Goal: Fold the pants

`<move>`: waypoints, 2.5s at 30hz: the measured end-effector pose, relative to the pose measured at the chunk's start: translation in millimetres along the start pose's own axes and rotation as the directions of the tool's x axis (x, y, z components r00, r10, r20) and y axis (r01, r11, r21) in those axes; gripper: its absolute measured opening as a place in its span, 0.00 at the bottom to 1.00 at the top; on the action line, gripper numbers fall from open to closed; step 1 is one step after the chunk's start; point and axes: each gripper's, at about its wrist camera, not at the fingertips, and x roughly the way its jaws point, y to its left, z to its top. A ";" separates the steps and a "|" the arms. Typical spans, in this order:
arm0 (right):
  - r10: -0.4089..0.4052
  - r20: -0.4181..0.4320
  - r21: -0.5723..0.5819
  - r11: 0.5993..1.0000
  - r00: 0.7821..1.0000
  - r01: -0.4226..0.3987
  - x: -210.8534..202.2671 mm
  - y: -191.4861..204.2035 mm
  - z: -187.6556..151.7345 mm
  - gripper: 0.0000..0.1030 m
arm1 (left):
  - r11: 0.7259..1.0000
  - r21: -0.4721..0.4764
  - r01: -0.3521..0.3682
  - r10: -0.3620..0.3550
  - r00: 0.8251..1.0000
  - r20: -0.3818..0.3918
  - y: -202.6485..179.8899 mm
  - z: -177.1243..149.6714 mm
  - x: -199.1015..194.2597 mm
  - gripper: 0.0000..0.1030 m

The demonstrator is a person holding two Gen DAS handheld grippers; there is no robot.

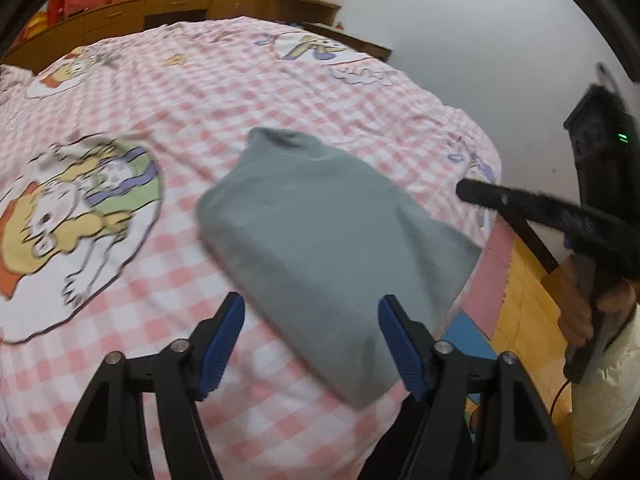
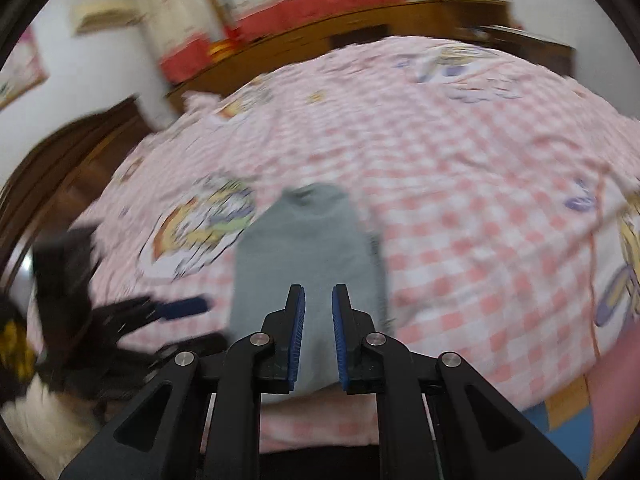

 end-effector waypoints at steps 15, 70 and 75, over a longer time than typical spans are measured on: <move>-0.076 -0.100 0.001 0.997 0.992 0.077 33.7 -29.1 -37.2 0.13 | 0.992 -0.129 -0.001 -0.012 0.995 -0.098 16.9 -19.2 47.8 0.60; 0.374 0.092 0.024 0.926 0.923 -0.377 76.4 115.6 -13.7 0.30 | 0.955 -0.294 0.023 0.044 0.975 0.220 89.1 -5.2 -87.0 0.32; 0.411 0.047 0.020 0.911 0.910 -0.412 101.8 169.2 -15.5 0.30 | 0.939 -0.343 -0.022 0.104 0.969 0.223 141.2 -25.0 -125.3 0.32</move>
